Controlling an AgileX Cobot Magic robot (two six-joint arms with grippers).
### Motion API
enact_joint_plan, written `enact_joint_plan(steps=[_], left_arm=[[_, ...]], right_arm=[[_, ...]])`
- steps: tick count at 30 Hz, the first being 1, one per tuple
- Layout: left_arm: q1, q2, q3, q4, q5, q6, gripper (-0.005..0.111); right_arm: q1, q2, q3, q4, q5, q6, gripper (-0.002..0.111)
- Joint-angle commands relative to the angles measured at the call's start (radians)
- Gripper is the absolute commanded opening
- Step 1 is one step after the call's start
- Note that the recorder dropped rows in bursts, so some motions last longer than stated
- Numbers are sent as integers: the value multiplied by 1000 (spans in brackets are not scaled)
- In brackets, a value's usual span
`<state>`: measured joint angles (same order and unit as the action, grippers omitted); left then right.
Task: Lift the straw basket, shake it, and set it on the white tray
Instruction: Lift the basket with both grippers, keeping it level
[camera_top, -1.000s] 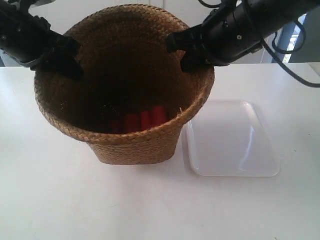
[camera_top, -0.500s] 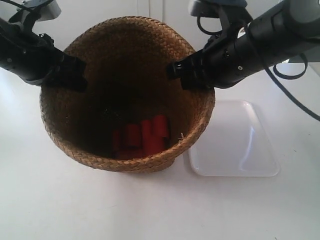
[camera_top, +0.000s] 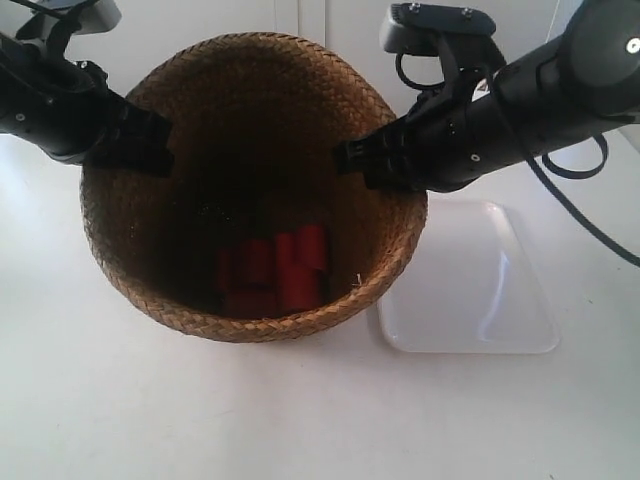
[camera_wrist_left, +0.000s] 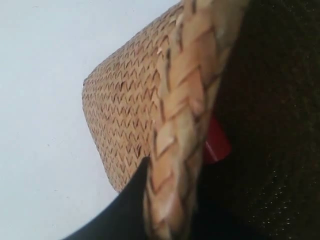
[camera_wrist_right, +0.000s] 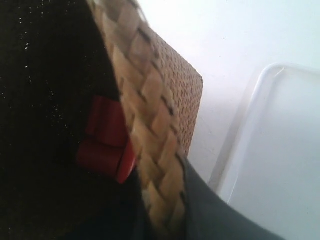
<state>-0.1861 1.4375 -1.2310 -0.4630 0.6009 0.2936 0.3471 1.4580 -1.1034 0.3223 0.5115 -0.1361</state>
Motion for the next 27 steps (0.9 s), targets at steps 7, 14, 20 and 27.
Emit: enact_joint_plan(steps=[7, 14, 20, 27], left_arm=[[-44, -156, 34, -37, -84, 22, 0], [-59, -90, 17, -48, 1, -1, 0], [-71, -165, 15, -27, 29, -16, 0], [-60, -103, 43, -17, 58, -57, 0]], right_arm=[[29, -126, 37, -25, -19, 6, 0], [33, -44, 19, -5, 26, 18, 0], [54, -158, 35, 10, -18, 10, 0], [33, -61, 34, 25, 54, 9, 0]])
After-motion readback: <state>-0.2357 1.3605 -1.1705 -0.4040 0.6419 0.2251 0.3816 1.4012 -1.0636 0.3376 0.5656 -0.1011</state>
